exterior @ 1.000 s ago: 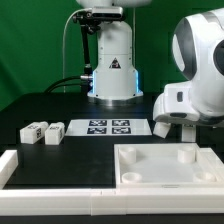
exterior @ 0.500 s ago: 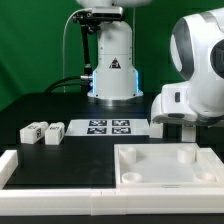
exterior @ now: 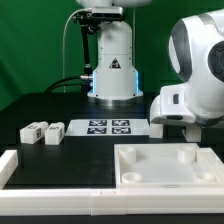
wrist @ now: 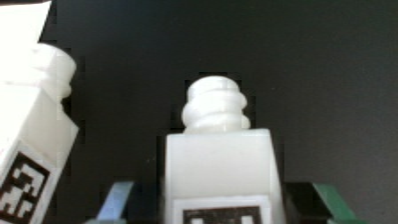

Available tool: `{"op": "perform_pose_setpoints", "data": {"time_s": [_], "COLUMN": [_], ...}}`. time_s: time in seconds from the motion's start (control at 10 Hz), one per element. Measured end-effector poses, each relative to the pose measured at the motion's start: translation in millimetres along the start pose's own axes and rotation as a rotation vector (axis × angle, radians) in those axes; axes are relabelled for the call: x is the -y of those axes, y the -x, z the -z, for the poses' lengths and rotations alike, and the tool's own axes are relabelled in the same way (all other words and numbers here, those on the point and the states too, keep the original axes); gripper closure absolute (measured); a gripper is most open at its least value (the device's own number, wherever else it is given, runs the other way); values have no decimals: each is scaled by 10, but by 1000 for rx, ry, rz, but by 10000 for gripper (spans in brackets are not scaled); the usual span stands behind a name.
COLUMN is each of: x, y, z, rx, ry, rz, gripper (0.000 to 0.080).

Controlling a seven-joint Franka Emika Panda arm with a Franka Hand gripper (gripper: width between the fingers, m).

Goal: Assemble one leg

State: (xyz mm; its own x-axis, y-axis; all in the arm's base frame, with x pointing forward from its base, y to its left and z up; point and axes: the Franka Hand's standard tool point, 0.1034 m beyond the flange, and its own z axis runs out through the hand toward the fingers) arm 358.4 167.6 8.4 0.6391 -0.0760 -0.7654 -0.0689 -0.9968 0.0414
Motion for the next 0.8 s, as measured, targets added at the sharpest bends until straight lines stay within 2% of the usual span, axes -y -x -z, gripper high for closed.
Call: {"op": "perform_pose_setpoints", "data": {"time_s": [0.2,0.3,0.5,0.6,0.7,0.8], "x": [-35,-98,-240,-289,-329,-298], "y": [18,115,427,495,482,416], "z": [47,138,491,630,805,784], "rx": [0,21,72,87,71,20], "ry": [-1,4,12,9,-5,-12], "rz": [9,14,4,8,19,19], "gripper": [512,512,512,512,511,511]}}
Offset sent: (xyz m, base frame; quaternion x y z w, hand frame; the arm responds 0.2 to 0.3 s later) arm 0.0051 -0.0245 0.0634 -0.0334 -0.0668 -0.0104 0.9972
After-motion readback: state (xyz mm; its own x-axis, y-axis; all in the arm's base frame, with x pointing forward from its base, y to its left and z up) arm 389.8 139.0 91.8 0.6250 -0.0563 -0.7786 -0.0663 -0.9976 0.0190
